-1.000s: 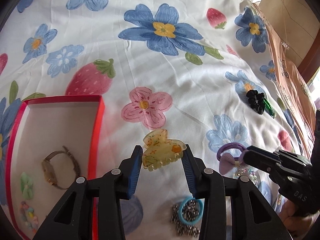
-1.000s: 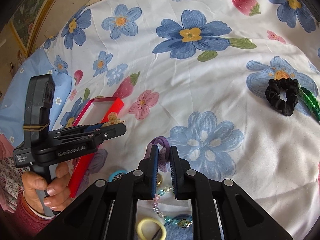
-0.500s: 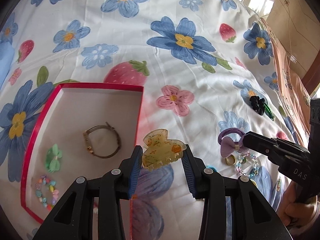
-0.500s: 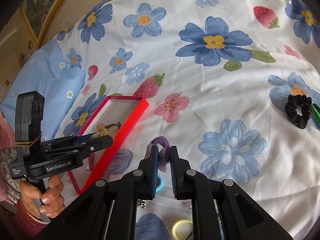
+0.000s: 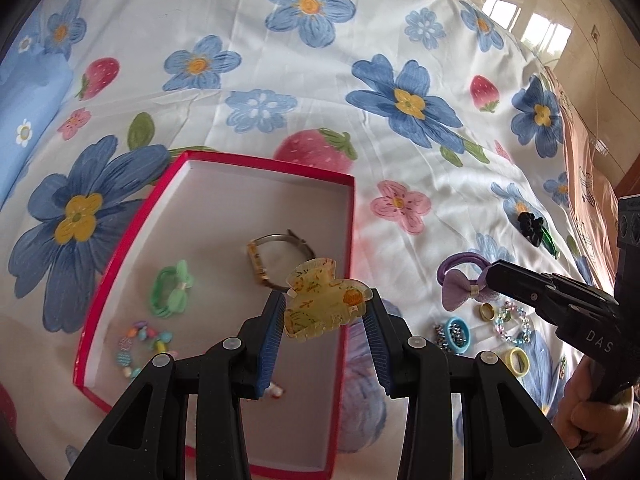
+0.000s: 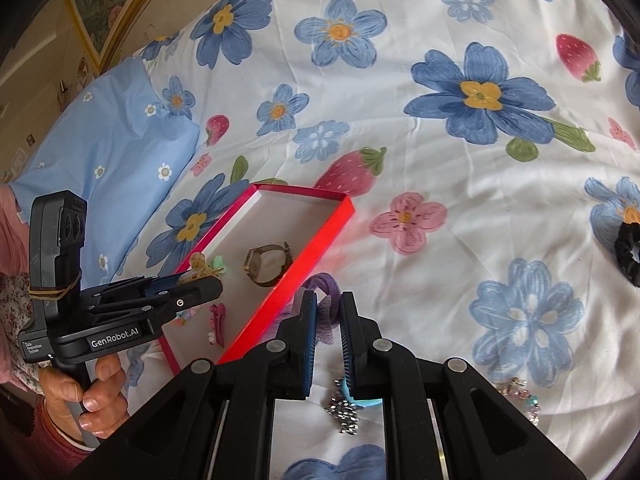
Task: Organize jewelry
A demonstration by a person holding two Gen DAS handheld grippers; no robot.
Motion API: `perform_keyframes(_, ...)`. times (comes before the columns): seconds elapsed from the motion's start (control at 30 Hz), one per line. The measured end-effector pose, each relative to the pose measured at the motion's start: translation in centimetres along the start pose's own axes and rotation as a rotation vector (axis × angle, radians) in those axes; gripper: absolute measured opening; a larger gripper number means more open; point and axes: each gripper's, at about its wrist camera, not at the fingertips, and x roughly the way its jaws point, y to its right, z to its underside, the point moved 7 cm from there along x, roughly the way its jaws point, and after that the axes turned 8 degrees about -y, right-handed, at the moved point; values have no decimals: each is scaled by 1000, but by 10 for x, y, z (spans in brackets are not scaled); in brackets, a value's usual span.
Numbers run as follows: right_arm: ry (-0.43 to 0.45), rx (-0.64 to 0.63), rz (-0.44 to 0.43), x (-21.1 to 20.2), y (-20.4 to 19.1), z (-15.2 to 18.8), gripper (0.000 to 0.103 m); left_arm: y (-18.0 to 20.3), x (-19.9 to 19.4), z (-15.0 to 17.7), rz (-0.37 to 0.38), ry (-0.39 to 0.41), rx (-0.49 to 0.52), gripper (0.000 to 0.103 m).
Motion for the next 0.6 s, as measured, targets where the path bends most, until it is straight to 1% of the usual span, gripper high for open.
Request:
perform_keyframes(0.33, -18, -63, -33, 20, -42, -9, 11, -35, -19, 11, -26, 20, -58, 39)
perform_keyframes(0.6, -39, -98, -55, 39, -65, -12, 11, -58, -21, 18, -46, 21, -98, 39)
